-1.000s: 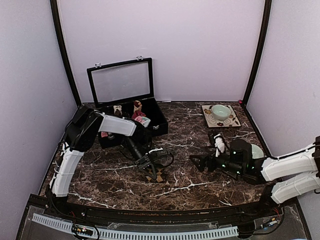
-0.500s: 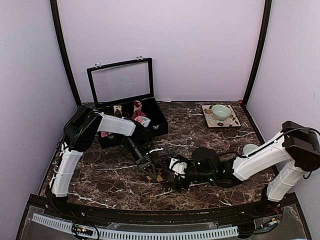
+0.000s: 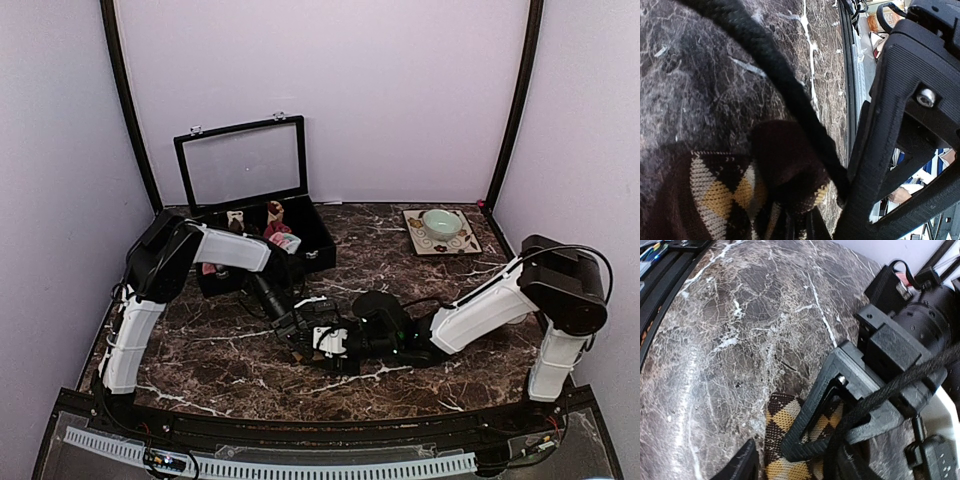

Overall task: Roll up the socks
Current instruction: Roll the sock at the center of the board.

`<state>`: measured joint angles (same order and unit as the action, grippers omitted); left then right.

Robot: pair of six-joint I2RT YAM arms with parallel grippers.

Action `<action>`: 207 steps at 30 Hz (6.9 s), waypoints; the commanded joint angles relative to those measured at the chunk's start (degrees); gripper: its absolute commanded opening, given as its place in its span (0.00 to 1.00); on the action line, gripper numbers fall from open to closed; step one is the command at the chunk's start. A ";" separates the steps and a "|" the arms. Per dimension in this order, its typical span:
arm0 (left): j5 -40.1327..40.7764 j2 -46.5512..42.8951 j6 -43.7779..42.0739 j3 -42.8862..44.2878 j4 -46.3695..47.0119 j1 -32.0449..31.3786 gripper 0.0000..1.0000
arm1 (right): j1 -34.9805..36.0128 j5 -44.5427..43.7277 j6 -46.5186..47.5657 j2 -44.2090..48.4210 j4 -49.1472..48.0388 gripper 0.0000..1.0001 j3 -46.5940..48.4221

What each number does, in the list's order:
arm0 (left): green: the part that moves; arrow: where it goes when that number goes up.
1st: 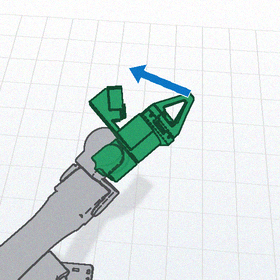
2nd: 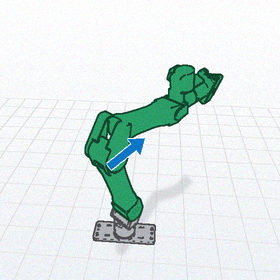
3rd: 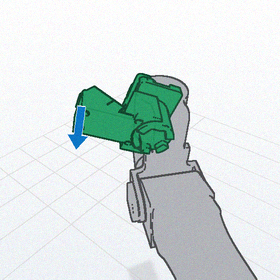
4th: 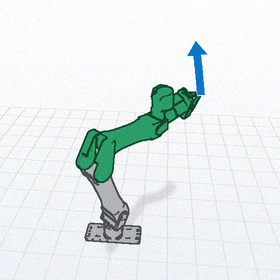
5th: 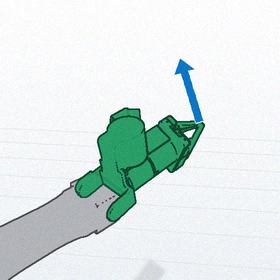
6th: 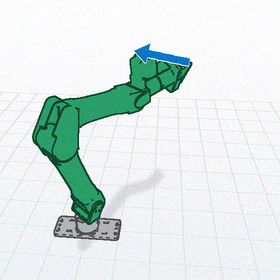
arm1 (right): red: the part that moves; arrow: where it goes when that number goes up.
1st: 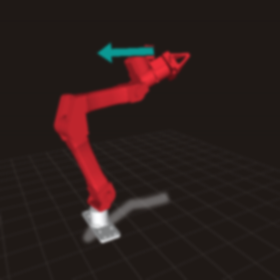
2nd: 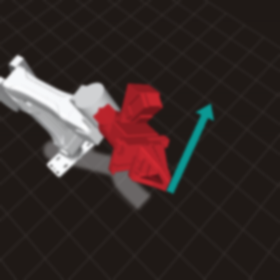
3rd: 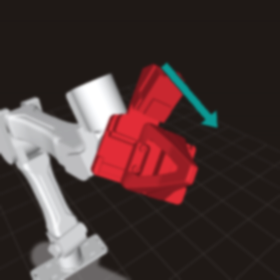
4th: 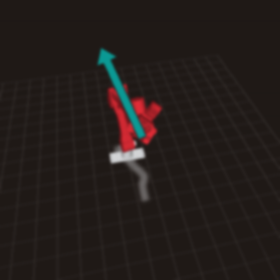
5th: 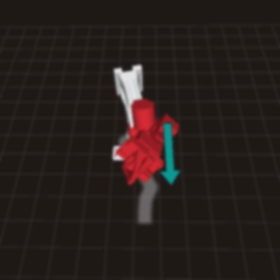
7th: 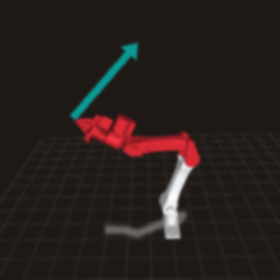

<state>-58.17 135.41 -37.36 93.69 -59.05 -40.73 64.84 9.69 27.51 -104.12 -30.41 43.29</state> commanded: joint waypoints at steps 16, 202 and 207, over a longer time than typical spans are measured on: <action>25.17 5.84 -2.25 -3.78 3.27 -0.30 0.00 | -0.37 -6.64 -7.45 17.35 2.86 0.99 -12.25; 60.35 -32.42 -10.92 -43.69 48.01 -17.52 0.00 | -14.82 30.93 -46.05 -20.31 33.55 0.09 14.49; 52.00 -32.59 -6.49 -40.10 42.35 -14.24 0.00 | -15.85 25.67 -45.80 -15.52 30.96 0.26 10.88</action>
<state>0.32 99.44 -48.03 52.51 -7.77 -57.76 49.63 47.46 -18.48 -118.61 -10.13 60.10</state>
